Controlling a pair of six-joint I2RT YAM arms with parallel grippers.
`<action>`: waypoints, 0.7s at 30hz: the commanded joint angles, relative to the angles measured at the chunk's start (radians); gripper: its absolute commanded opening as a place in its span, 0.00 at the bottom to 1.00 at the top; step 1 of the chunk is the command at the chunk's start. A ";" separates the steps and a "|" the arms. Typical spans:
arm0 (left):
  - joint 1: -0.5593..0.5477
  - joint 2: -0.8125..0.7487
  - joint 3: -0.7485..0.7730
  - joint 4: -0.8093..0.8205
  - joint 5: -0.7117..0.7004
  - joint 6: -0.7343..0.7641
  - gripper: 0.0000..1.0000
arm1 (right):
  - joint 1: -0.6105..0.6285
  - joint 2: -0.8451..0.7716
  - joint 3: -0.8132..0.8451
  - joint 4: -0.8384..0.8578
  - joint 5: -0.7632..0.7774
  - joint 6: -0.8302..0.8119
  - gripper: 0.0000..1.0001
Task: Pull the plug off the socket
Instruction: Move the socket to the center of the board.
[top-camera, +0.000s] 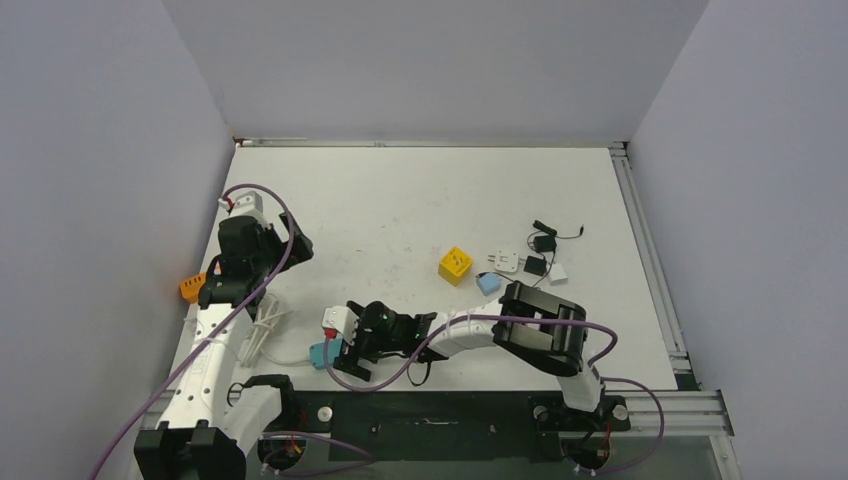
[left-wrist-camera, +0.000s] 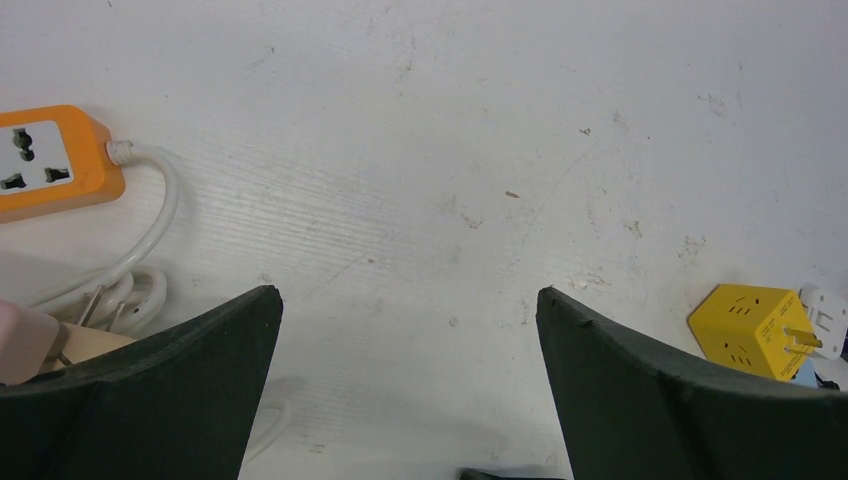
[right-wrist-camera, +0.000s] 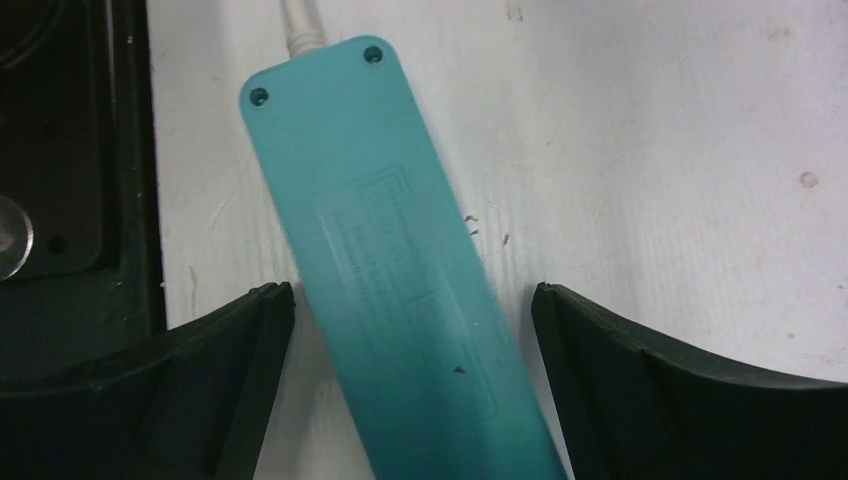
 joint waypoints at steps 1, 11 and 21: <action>0.009 -0.014 0.001 0.046 0.027 0.009 0.96 | 0.002 0.040 0.059 -0.020 0.065 -0.031 0.88; 0.011 -0.019 -0.002 0.058 0.067 0.003 0.96 | -0.016 -0.199 -0.256 0.029 0.411 0.100 0.33; 0.010 -0.048 -0.022 0.100 0.200 0.013 0.96 | -0.231 -0.566 -0.506 -0.214 0.640 0.451 0.40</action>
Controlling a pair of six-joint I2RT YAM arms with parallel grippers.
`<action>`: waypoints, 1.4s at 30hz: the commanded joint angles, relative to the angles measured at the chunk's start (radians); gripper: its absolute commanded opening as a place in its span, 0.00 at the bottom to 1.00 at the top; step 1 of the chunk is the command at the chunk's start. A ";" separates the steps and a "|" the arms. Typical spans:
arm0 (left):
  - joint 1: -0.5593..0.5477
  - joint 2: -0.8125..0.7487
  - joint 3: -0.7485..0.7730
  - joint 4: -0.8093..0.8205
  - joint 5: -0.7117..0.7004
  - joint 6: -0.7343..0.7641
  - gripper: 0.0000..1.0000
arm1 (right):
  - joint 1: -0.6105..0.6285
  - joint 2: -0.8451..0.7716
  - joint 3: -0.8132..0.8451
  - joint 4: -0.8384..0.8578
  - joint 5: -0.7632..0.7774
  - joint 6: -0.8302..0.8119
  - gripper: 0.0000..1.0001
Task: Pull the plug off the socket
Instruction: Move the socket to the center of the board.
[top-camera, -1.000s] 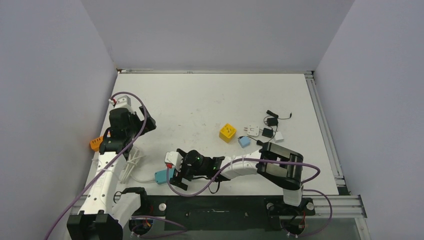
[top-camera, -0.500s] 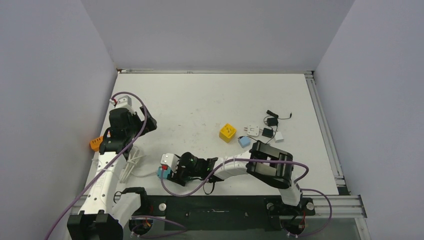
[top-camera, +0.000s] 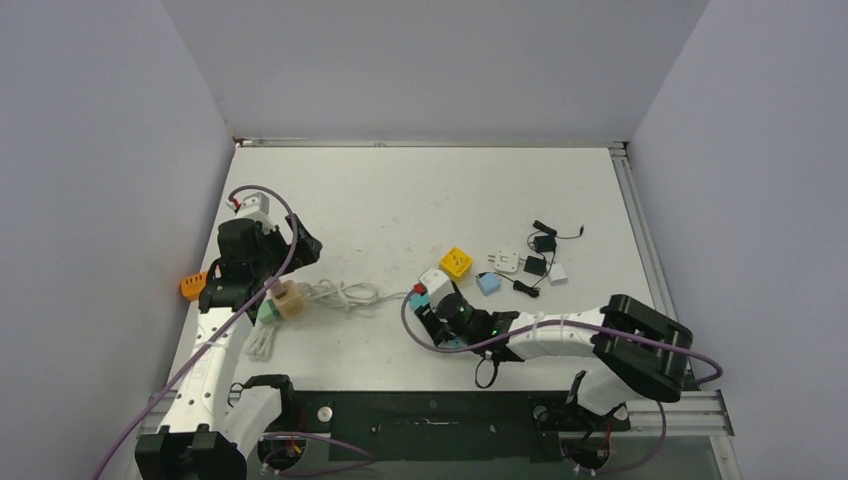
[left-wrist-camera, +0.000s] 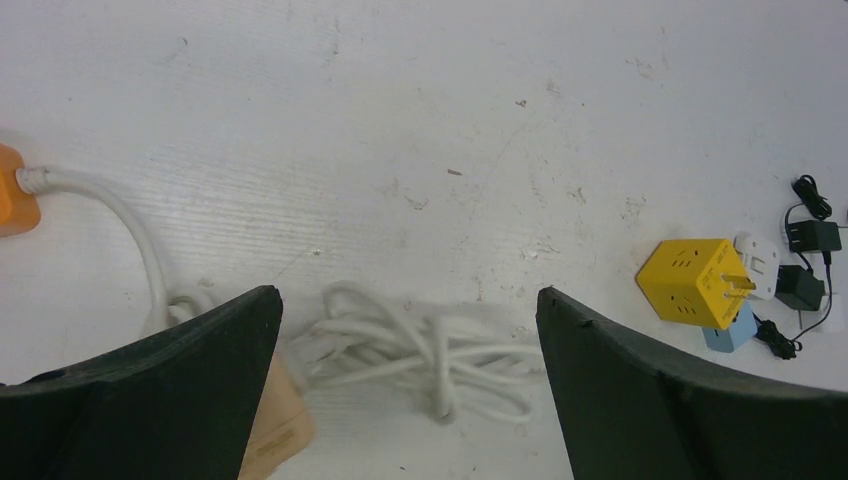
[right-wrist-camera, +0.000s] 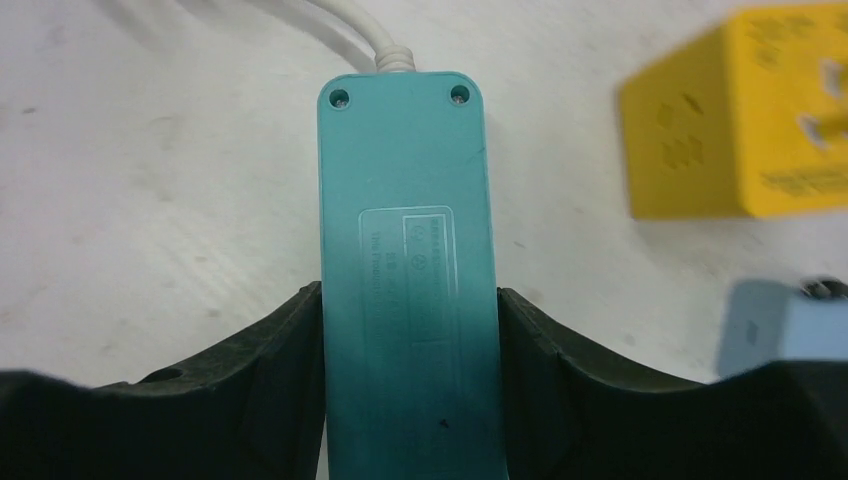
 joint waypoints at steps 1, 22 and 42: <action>0.006 -0.037 -0.006 0.079 0.077 0.016 0.96 | -0.116 -0.167 -0.097 -0.131 0.190 0.216 0.41; 0.006 -0.051 -0.019 0.091 0.115 0.010 0.96 | -0.220 -0.493 -0.075 -0.246 0.188 0.303 0.95; 0.067 -0.069 -0.009 0.052 0.044 0.014 0.96 | -0.027 0.305 0.826 -0.352 -0.126 0.100 0.84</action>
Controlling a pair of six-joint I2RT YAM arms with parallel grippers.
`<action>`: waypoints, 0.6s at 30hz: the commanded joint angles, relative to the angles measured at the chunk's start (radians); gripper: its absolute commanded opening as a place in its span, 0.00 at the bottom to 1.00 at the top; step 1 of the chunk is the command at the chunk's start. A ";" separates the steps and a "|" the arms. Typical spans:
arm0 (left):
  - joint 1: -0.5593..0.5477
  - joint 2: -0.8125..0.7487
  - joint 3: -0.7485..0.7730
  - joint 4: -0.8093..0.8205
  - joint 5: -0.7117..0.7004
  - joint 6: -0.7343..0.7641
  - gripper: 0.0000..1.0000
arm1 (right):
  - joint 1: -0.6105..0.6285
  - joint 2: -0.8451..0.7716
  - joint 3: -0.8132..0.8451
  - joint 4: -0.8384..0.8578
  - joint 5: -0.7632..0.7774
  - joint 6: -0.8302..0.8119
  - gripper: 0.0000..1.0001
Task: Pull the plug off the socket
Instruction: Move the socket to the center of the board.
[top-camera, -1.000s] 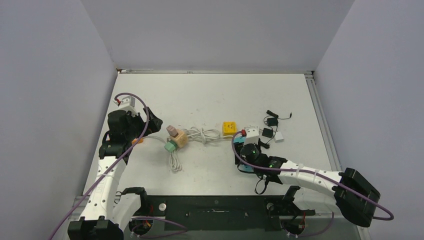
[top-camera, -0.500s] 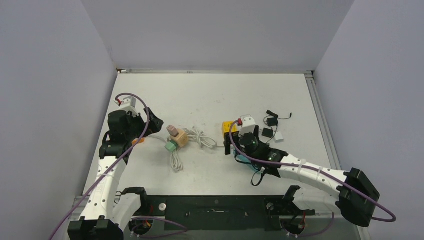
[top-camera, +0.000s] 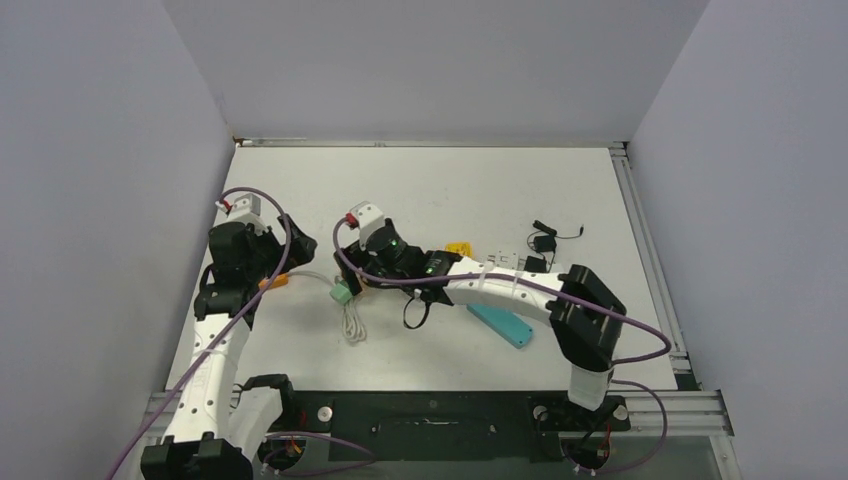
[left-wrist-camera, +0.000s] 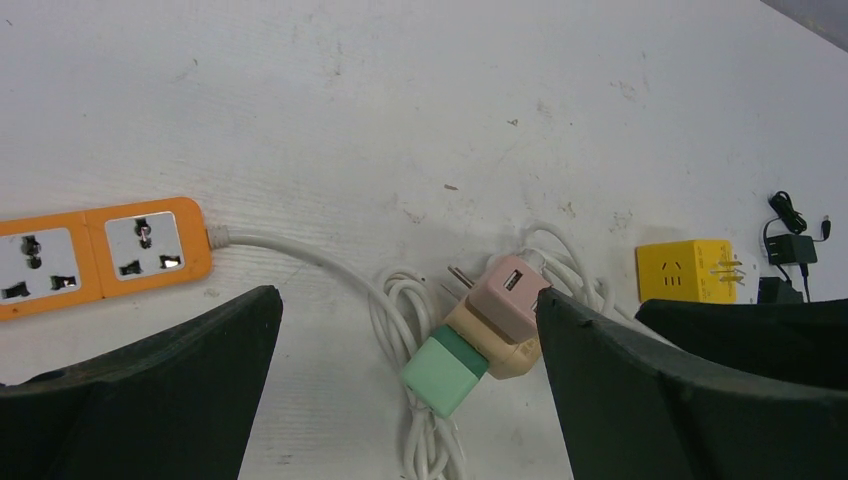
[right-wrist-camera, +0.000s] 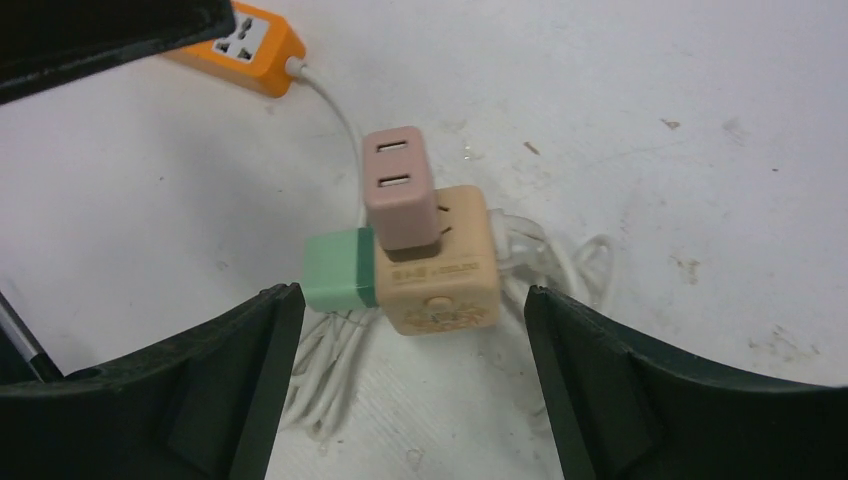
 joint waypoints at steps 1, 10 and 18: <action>0.023 -0.035 0.015 0.025 -0.022 0.014 0.96 | 0.064 0.080 0.115 -0.054 -0.006 -0.046 0.83; 0.031 -0.044 0.013 0.032 0.013 0.009 0.96 | 0.070 0.191 0.209 -0.067 0.064 -0.068 0.76; 0.030 -0.052 0.012 0.034 0.025 0.005 0.96 | 0.054 0.274 0.321 -0.095 0.054 -0.098 0.70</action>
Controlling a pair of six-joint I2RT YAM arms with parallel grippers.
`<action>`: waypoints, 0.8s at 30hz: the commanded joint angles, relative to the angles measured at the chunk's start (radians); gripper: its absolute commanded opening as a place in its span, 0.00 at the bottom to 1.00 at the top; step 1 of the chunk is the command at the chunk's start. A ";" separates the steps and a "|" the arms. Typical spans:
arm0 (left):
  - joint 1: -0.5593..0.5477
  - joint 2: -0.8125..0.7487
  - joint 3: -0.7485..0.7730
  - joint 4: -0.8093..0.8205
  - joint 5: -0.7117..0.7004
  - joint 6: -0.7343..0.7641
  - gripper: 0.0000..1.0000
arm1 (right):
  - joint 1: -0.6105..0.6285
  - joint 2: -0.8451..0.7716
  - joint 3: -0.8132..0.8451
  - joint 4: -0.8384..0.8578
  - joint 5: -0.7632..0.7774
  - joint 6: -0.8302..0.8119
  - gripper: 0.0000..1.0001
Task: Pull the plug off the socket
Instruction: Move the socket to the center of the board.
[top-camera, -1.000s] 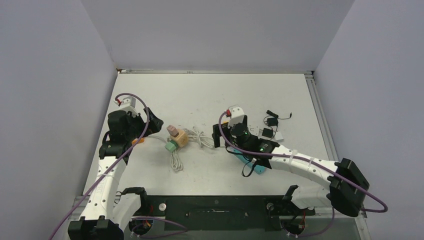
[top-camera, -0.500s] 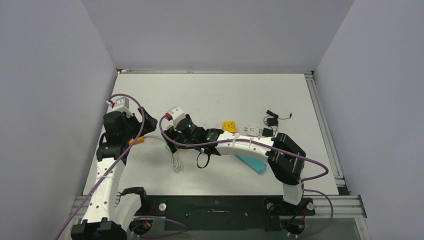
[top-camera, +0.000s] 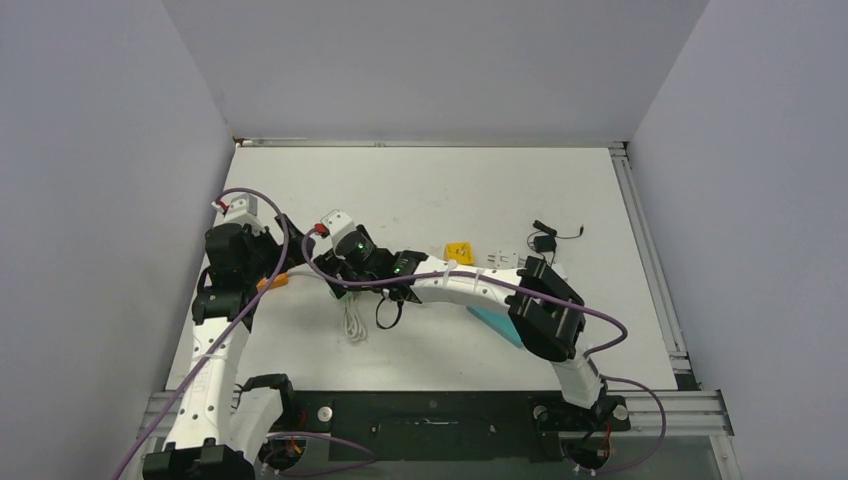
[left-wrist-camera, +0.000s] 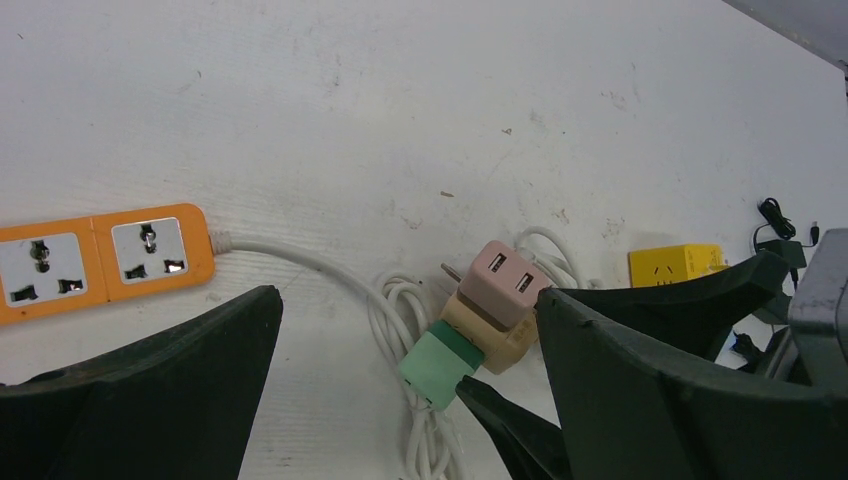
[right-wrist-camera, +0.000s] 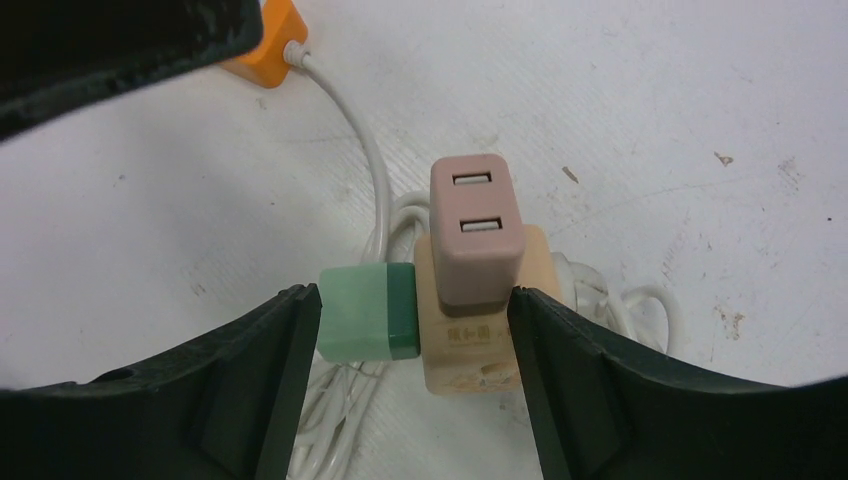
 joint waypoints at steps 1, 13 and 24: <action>0.007 -0.020 0.012 0.035 0.020 0.006 0.96 | -0.014 0.043 0.098 -0.004 0.018 -0.033 0.70; 0.006 -0.024 0.009 0.042 0.044 -0.001 0.96 | -0.054 0.128 0.201 -0.028 0.000 -0.088 0.64; 0.004 -0.018 0.005 0.053 0.067 -0.011 0.96 | -0.020 -0.085 -0.148 0.262 -0.033 -0.197 0.08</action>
